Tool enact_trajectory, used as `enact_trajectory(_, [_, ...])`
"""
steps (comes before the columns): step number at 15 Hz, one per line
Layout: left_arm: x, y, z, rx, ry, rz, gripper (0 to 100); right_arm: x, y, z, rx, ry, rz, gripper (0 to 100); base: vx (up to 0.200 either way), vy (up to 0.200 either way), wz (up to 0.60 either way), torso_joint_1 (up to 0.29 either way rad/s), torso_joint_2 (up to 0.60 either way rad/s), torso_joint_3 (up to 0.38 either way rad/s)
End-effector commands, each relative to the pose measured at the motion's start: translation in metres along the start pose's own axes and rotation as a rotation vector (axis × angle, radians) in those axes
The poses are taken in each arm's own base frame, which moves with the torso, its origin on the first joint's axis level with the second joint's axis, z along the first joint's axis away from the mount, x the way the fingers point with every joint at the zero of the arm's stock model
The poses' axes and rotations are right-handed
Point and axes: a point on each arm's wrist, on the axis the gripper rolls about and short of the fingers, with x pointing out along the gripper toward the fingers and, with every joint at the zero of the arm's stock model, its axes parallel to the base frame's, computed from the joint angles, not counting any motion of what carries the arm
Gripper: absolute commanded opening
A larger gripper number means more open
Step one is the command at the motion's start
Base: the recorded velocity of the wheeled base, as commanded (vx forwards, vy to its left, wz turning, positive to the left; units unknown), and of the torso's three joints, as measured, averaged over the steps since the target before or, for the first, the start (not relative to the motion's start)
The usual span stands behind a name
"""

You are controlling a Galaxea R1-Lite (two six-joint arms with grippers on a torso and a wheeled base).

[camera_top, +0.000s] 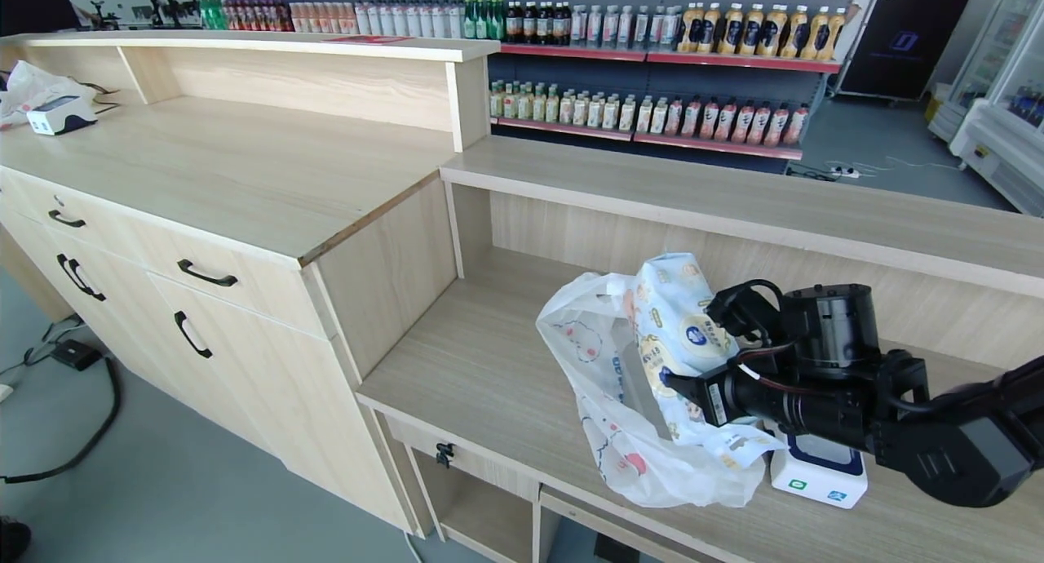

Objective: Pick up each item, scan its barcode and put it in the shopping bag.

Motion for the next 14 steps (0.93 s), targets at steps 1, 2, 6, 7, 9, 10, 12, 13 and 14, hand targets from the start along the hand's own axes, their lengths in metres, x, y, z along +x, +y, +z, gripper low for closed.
enact_trajectory(1, [0.0,0.0,0.0,0.0,0.0,0.0,100,0.003,0.0,-0.002,0.001,-0.004,-0.002,0,0.0,0.0,0.0,0.0,0.0,0.0])
enact_trajectory(2, [0.0,0.0,0.0,0.001,0.0,0.001,100,0.002,0.0,-0.003,0.001,-0.005,-0.002,0,0.0,0.0,0.0,0.0,0.0,0.0])
enact_trajectory(6, [0.0,0.0,0.0,0.001,0.0,0.001,100,0.006,-0.001,0.001,-0.003,-0.061,-0.011,0,0.0,0.0,0.0,0.0,0.0,0.0])
enact_trajectory(7, [0.0,0.0,0.0,0.001,0.0,0.001,100,0.007,-0.003,-0.001,-0.001,-0.054,-0.016,0,0.0,0.0,0.0,0.0,0.0,0.0])
enact_trajectory(9, [0.0,0.0,0.0,0.0,0.0,0.0,100,0.009,-0.005,-0.007,0.002,-0.032,-0.022,0,0.0,0.0,0.0,0.0,0.0,0.0])
enact_trajectory(10, [0.0,0.0,0.0,0.0,0.0,0.0,100,0.01,-0.005,-0.009,0.002,-0.023,-0.02,0,0.0,0.0,0.0,0.0,0.0,0.0])
enact_trajectory(12, [0.0,0.0,0.0,0.001,0.0,0.001,100,0.014,-0.006,-0.016,0.005,-0.001,-0.023,0,0.0,0.0,0.0,0.0,0.0,0.0])
enact_trajectory(13, [0.0,0.0,0.0,0.0,0.0,0.001,100,0.015,-0.005,-0.019,0.004,0.013,-0.02,0,0.0,0.0,0.0,0.0,0.0,0.0])
enact_trajectory(14, [0.0,0.0,0.0,0.0,0.0,0.0,100,0.014,-0.004,-0.021,0.002,0.024,-0.016,0,0.0,0.0,0.0,0.0,0.0,0.0])
